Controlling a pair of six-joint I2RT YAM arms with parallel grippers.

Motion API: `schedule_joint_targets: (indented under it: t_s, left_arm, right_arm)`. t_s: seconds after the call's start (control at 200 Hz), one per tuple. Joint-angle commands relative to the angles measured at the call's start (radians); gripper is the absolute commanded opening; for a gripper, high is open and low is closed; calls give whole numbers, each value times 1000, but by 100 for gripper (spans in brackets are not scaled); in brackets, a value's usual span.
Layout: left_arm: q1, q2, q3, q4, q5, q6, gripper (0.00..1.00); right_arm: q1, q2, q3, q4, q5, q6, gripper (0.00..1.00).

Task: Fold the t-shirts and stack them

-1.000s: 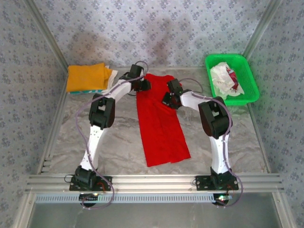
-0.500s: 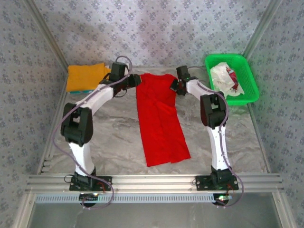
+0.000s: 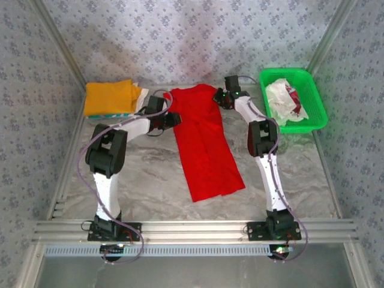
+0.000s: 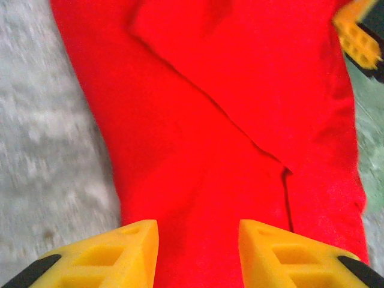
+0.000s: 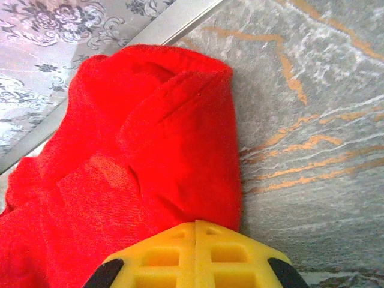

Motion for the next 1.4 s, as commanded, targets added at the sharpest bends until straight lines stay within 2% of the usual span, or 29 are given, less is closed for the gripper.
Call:
schedule_joint_targets:
  t_s: [0.0, 0.15, 0.21, 0.275, 0.41, 0.455, 0.505, 0.625, 0.784, 0.994, 1.234, 1.394]
  left_arm:
    - [5, 19, 129, -8, 21, 9, 41]
    - [10, 54, 230, -71, 32, -1, 43]
    - [1, 43, 226, -69, 37, -10, 43]
    - [-17, 15, 195, -65, 39, -28, 43]
    - [-74, -106, 6, 37, 34, -89, 40]
    - [-94, -153, -71, 86, 26, -112, 39]
    - [-122, -184, -148, 131, 24, -134, 36]
    - [-172, -212, -266, 168, 21, -160, 29]
    - [-219, -186, -389, 294, 59, -254, 22]
    - [-248, -201, -510, 284, 21, -274, 18]
    - [-237, -275, -619, 136, -4, -134, 16]
    - [-213, -338, -678, 33, -16, -34, 15]
  right_arm:
    - [-24, -30, 38, -20, -74, 2, 2]
    - [-27, -177, -114, 3, -55, 0, 5]
    - [-32, -250, -206, 38, -46, -1, 12]
    - [-35, -316, -269, 46, -65, -22, 13]
    - [-12, -506, -475, 15, -75, -89, 15]
    - [2, -586, -590, 16, -37, -103, 11]
    - [19, -668, -718, 22, 1, -104, 0]
    - [58, -798, -980, 47, 51, -153, 0]
    - [116, -851, -1158, 41, 81, -187, 0]
    - [178, -879, -1342, 93, 102, -129, 0]
    - [295, -949, -1552, 148, 137, 5, 0]
    - [383, -1052, -1683, 167, 176, 141, 0]
